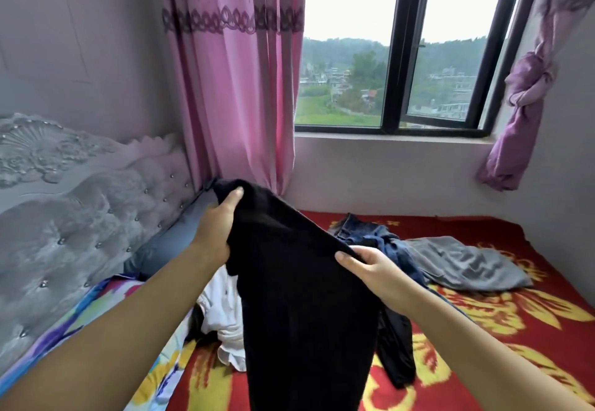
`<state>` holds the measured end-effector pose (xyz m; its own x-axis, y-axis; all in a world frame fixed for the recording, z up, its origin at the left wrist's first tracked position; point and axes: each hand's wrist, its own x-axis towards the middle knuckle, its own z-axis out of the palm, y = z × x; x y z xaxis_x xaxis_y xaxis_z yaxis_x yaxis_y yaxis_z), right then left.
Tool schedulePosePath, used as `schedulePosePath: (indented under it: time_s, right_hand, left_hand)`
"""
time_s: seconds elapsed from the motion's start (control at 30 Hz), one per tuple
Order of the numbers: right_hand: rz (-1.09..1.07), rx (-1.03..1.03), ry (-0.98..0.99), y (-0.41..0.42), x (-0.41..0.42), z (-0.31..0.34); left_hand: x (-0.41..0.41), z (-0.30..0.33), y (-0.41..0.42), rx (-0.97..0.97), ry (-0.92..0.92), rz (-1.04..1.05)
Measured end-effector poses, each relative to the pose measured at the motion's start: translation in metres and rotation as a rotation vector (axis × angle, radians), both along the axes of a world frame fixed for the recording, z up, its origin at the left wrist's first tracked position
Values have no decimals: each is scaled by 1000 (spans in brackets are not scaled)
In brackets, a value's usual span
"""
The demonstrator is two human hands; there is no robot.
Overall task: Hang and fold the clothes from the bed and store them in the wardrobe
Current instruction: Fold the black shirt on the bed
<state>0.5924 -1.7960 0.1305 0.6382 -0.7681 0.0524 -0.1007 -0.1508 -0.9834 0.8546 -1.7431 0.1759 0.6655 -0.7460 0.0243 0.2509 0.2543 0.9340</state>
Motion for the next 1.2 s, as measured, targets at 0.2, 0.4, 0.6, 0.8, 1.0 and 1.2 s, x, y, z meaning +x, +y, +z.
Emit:
schedulePosePath:
  time_s: [0.2, 0.4, 0.6, 0.8, 1.0, 1.2]
  right_hand:
    - [97, -170, 146, -3, -2, 28]
    - [122, -467, 379, 1, 17, 27]
    - [283, -119, 581, -19, -9, -16]
    - [78, -113, 732, -50, -41, -69]
    - [-159, -138, 312, -60, -38, -39]
    - [-31, -187, 154, -37, 1, 17]
  left_hand:
    - [-13, -14, 9, -58, -839, -163]
    - [-78, -44, 7, 121, -1036, -846]
    - [-73, -47, -3, 84, -1110, -669]
    - [-24, -36, -3, 40, -977, -386]
    - [41, -53, -9, 324, -891, -189]
    - [44, -64, -2, 562, -1231, -425]
